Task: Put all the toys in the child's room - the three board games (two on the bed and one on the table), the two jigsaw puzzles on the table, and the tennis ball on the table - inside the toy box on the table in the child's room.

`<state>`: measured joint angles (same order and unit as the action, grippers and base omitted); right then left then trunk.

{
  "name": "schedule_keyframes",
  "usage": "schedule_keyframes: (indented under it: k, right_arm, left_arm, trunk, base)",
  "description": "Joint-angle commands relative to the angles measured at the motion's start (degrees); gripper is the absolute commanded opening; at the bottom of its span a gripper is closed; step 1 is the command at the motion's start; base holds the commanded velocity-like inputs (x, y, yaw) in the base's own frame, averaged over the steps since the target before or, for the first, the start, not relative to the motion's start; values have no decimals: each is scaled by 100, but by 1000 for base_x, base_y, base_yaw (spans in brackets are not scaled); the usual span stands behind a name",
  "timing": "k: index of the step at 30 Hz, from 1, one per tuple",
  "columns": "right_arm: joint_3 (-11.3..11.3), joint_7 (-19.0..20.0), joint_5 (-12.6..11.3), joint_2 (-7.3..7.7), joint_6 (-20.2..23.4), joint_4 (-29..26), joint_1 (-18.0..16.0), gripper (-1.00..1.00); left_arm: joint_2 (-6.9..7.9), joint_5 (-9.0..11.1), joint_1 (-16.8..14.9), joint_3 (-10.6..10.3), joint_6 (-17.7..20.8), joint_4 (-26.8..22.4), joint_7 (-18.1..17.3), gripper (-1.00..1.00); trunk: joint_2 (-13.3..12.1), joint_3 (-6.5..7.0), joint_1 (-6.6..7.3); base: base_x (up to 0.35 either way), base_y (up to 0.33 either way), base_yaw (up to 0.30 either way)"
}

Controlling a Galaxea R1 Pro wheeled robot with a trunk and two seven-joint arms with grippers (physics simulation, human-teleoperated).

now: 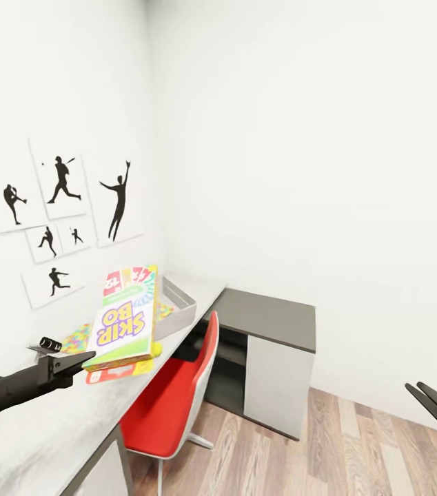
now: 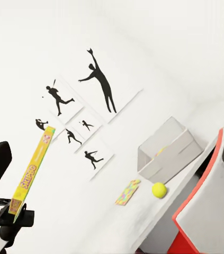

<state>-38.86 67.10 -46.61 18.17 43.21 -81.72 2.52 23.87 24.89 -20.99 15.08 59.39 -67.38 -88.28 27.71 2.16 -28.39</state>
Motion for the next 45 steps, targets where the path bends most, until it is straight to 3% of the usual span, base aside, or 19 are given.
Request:
schedule_keyframes:
  k: [1,13,22,38,45]
  right_arm:
    - [2,-4,-33,0,36,1,3,100]
    - [2,-4,-24,-15,30,-7,3,100]
    - [2,-4,-25,-13,33,-3,3,100]
    - [-4,-13,-11,-8,44,-124,3,100]
    - [-16,-254,82,-9,607,-532,3,100]
  left_arm:
    - [0,-1,-1,0,61,-2,-22,-100]
    - [-12,2,-1,15,61,13,-22,-100]
    - [-20,2,-1,21,61,14,-22,-100]
    - [-14,4,-1,22,61,14,-22,-100]
    - [-6,5,-1,22,61,14,-22,-100]
  trunk:
    - [2,5,-2]
    - [2,24,-2]
    - [2,39,-2]
    - [2,40,-2]
    - [2,40,-2]
  base:
    - [63,-292,-145]
    - [175,-231,18]
    - [270,-76,173]
    - [252,-81,8]
    - [143,-1,0]
